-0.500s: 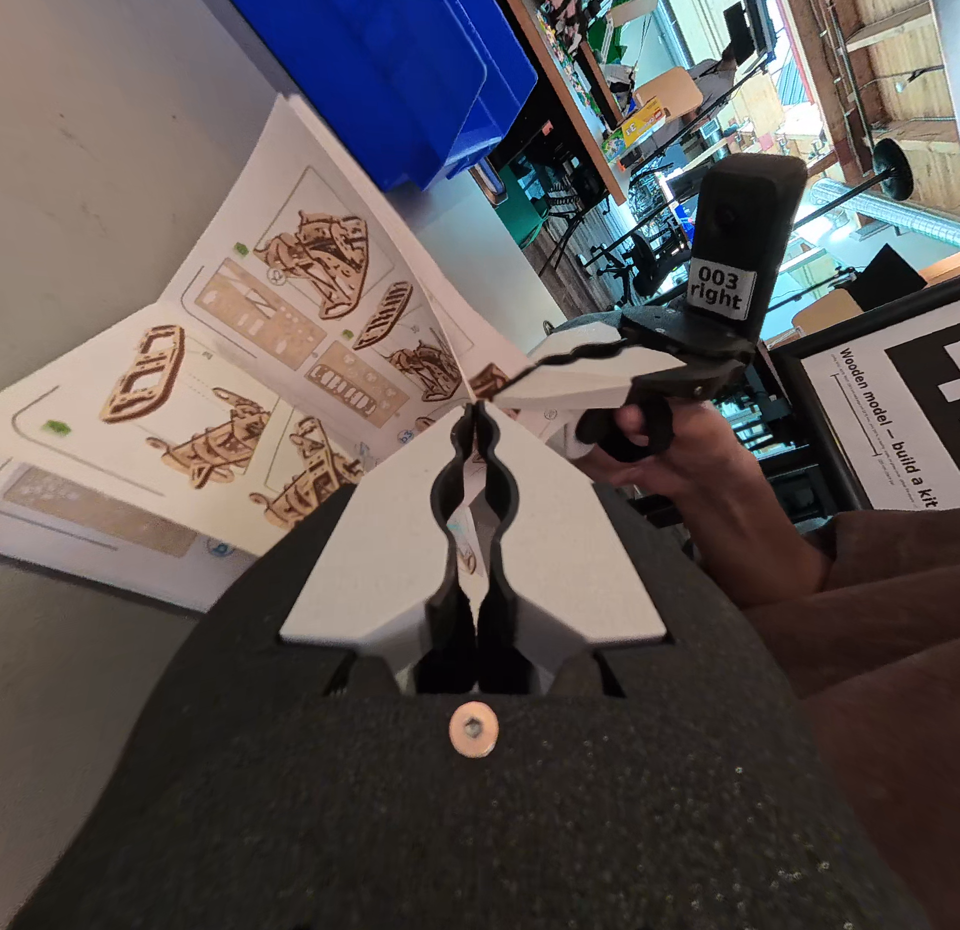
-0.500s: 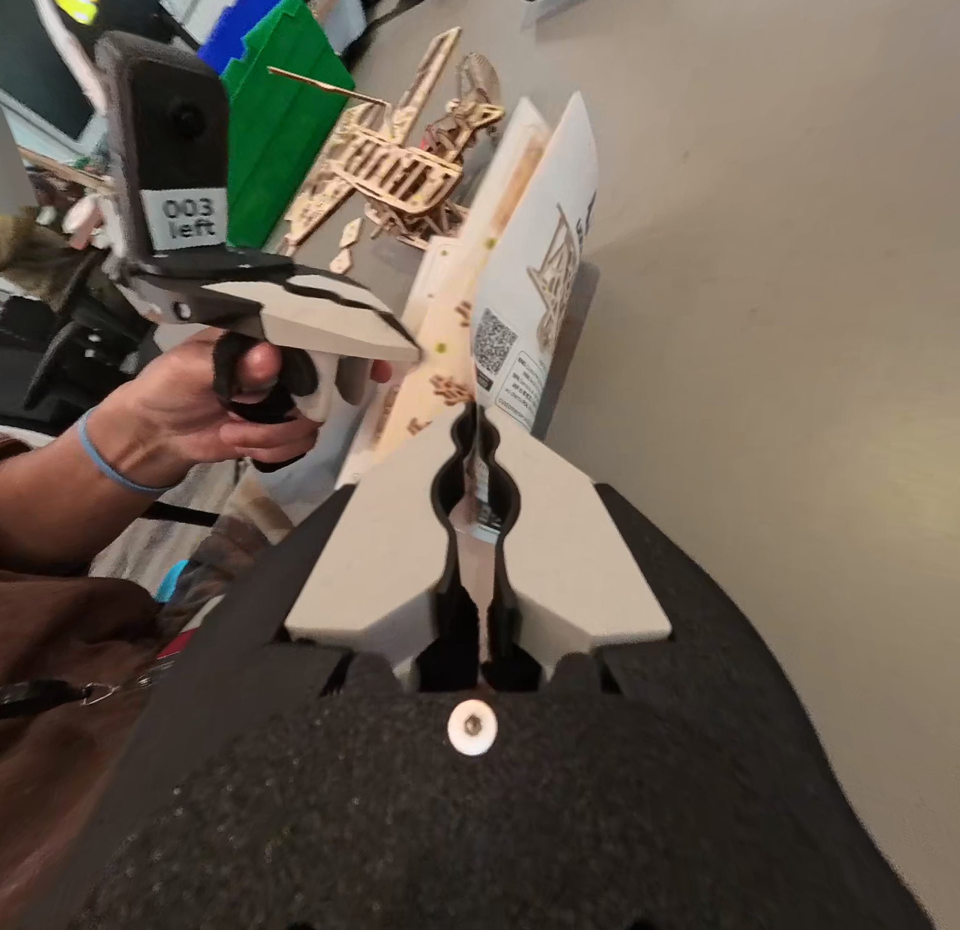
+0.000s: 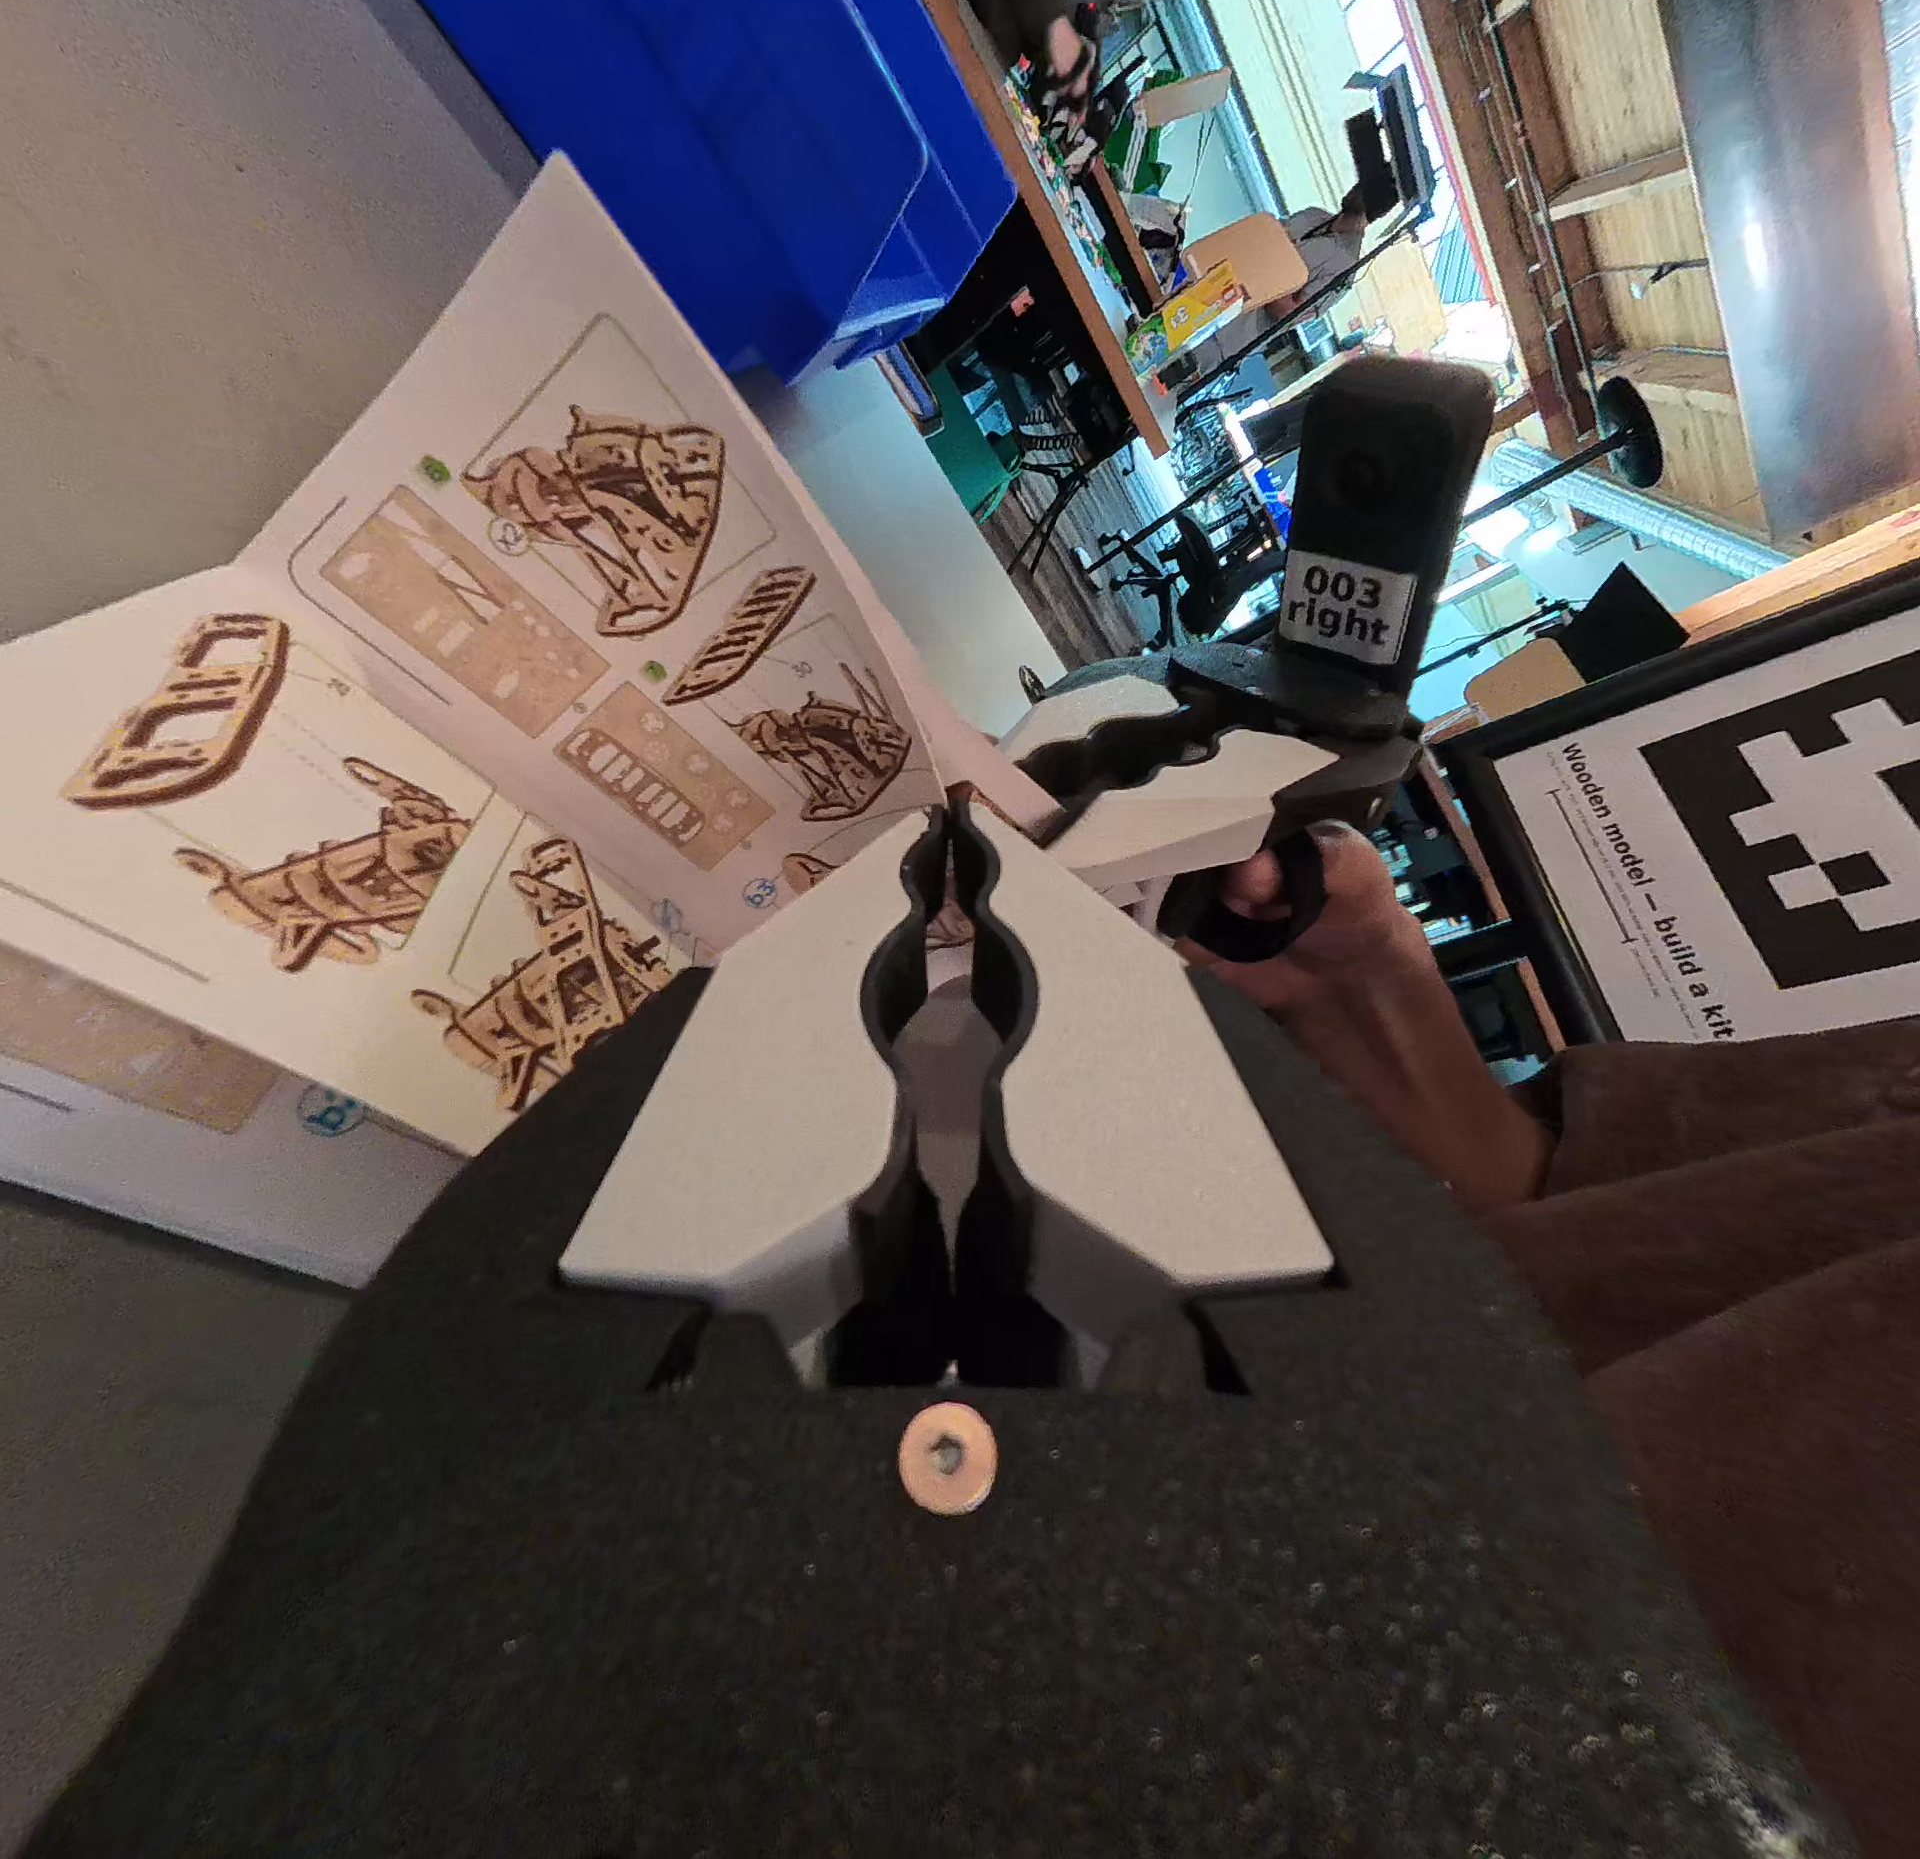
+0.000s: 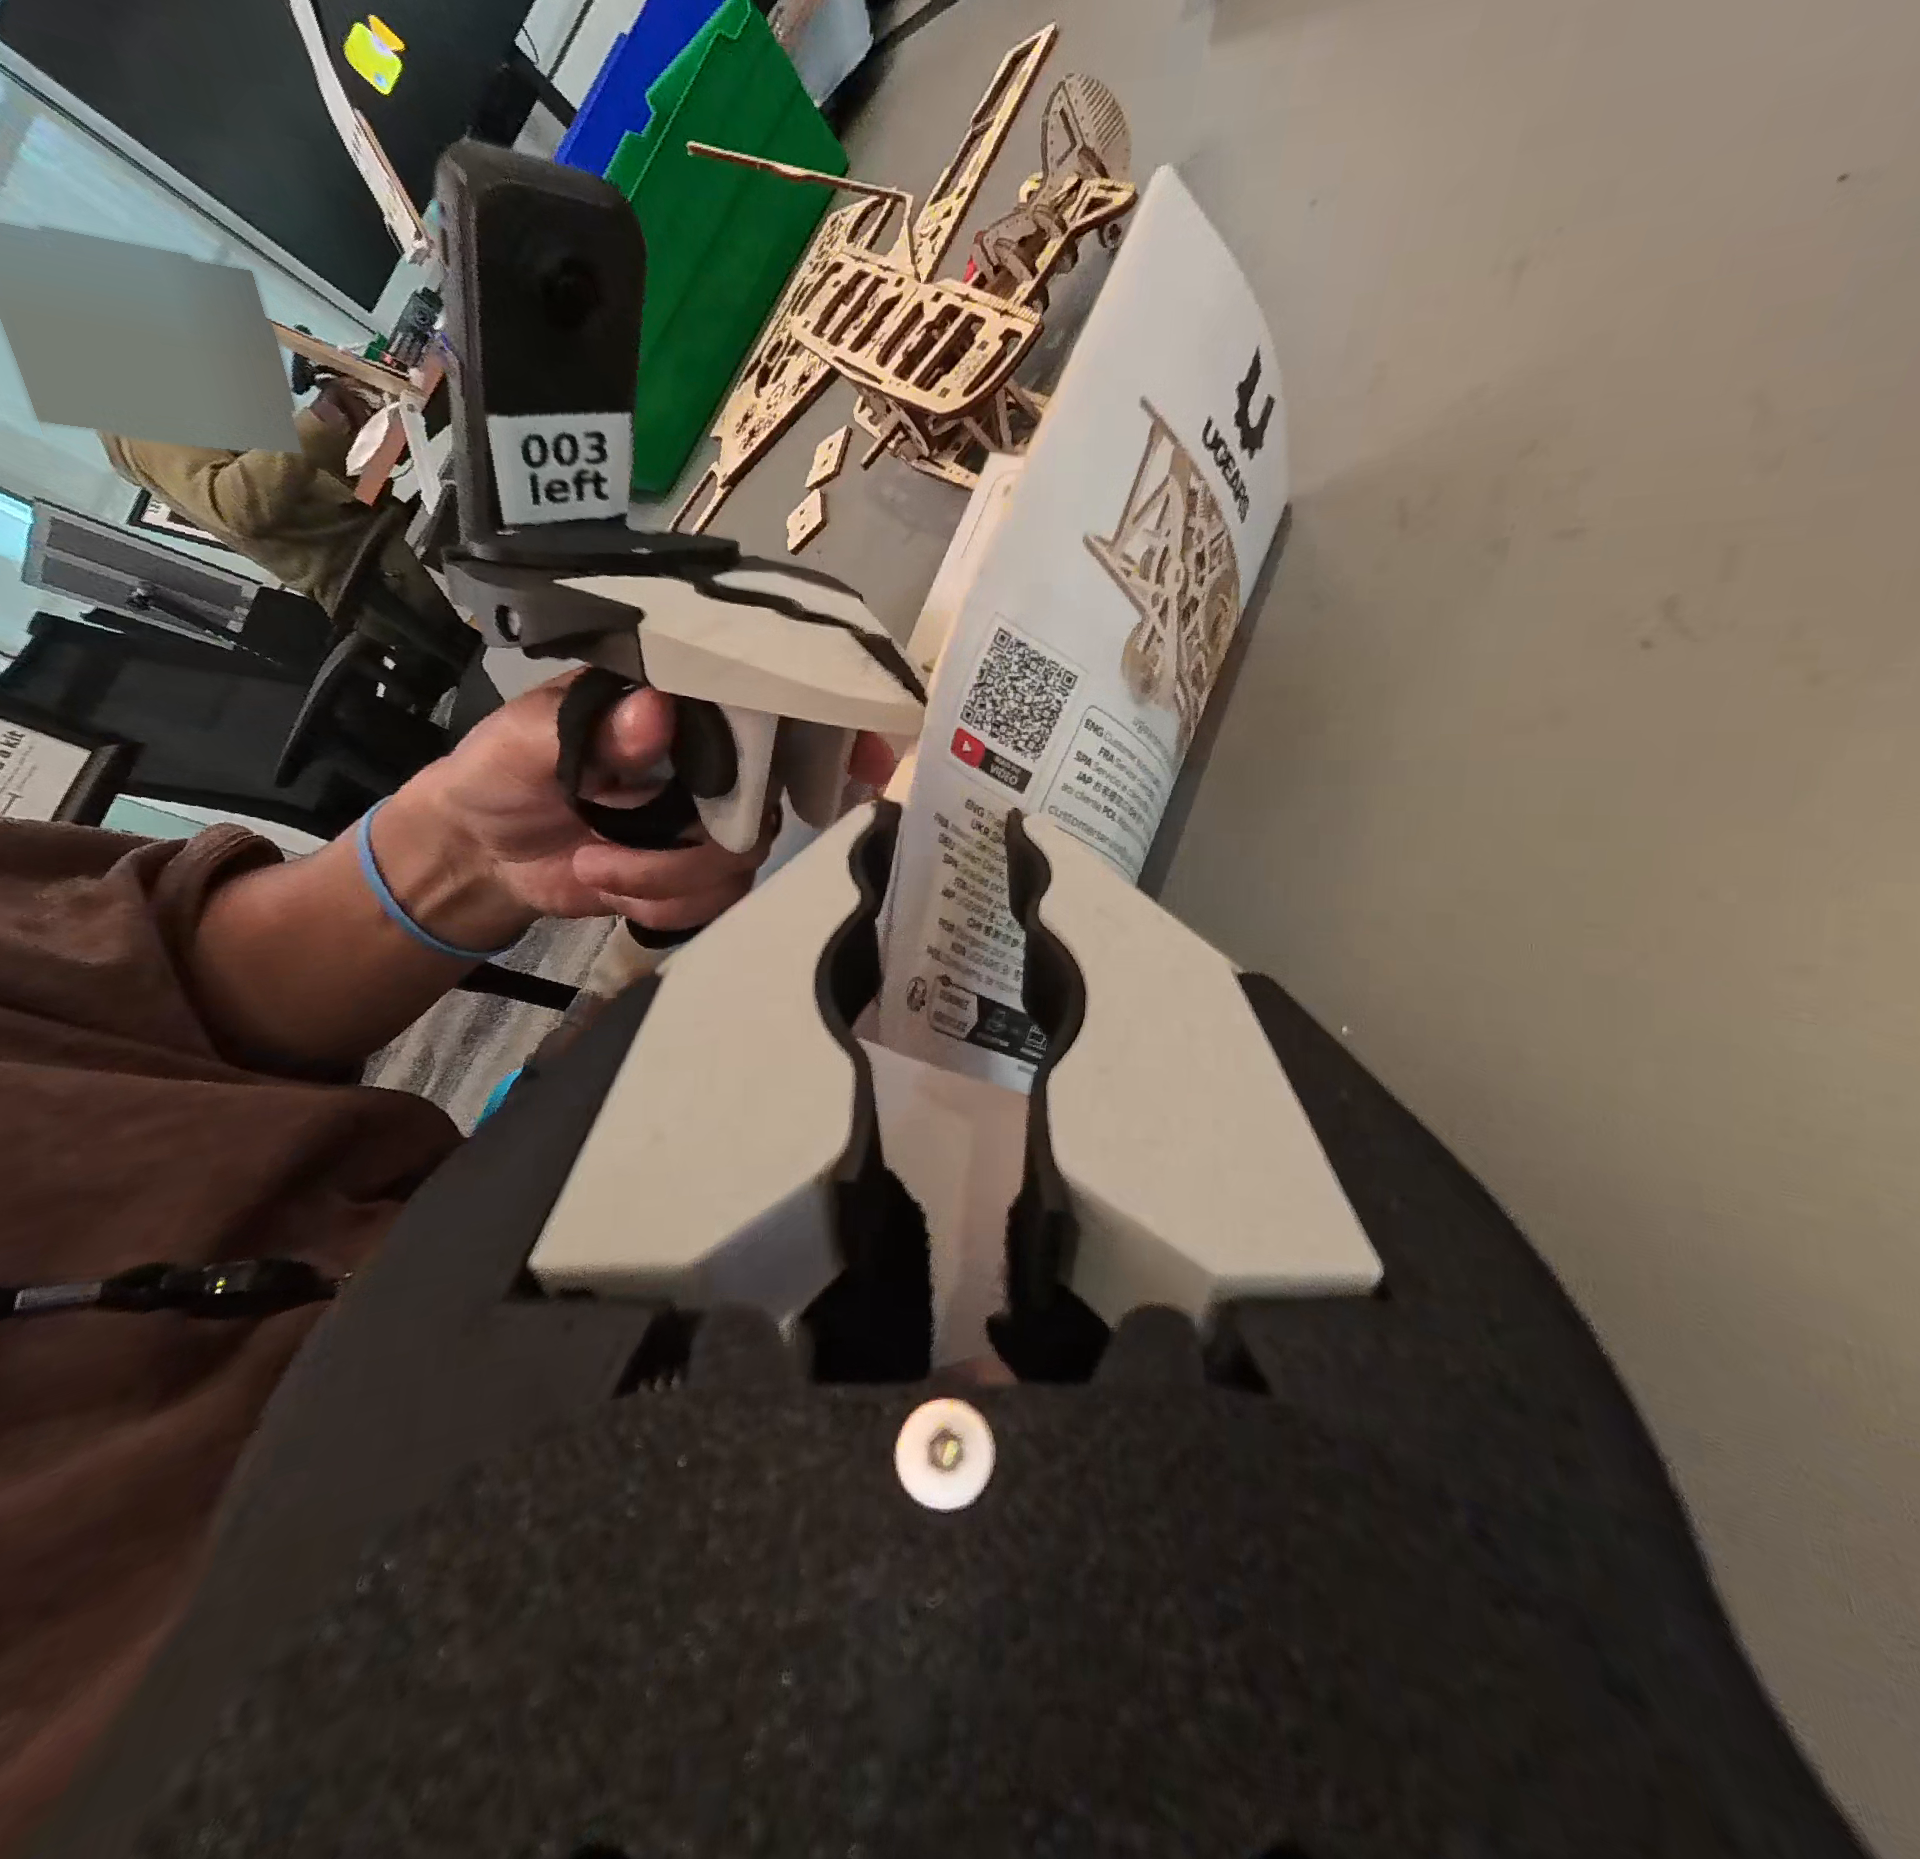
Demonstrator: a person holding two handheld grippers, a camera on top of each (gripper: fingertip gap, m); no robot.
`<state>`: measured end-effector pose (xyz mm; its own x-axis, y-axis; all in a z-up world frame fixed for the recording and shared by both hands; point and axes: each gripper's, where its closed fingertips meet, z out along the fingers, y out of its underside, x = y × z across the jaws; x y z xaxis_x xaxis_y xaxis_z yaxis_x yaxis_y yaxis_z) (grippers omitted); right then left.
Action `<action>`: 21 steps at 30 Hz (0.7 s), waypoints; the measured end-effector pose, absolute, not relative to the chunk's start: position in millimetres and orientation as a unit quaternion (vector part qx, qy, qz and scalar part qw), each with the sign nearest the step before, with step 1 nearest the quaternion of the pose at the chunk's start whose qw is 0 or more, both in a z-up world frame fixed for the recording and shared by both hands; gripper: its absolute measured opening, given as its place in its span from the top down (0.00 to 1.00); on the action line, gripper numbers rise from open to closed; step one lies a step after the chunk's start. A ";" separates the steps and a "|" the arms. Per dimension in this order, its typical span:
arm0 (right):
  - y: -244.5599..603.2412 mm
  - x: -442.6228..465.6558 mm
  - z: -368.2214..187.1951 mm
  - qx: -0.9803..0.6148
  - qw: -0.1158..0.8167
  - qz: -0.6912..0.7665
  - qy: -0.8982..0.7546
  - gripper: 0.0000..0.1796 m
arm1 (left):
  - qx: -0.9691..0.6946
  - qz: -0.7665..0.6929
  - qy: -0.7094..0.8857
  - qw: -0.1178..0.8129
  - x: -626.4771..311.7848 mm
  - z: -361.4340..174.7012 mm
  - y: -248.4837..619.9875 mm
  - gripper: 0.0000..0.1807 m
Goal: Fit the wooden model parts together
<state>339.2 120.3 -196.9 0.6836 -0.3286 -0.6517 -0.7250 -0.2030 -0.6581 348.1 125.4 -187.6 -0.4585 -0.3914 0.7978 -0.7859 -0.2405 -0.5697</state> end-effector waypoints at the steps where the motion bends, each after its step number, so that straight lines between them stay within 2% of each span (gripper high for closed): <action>1: 120.0 338.9 -196.8 -0.752 0.526 0.191 0.349 0.88 | 0.495 0.615 -0.591 0.166 347.5 -187.2 124.7 1.00; 14: 118.2 338.5 -196.9 -0.748 0.528 0.202 0.348 0.86 | 0.473 0.622 -0.603 0.162 342.9 -184.8 115.7 0.98; 21: 114.5 339.9 -200.2 -0.735 0.529 0.225 0.358 0.90 | 0.466 0.623 -0.608 0.160 341.2 -186.9 114.6 0.99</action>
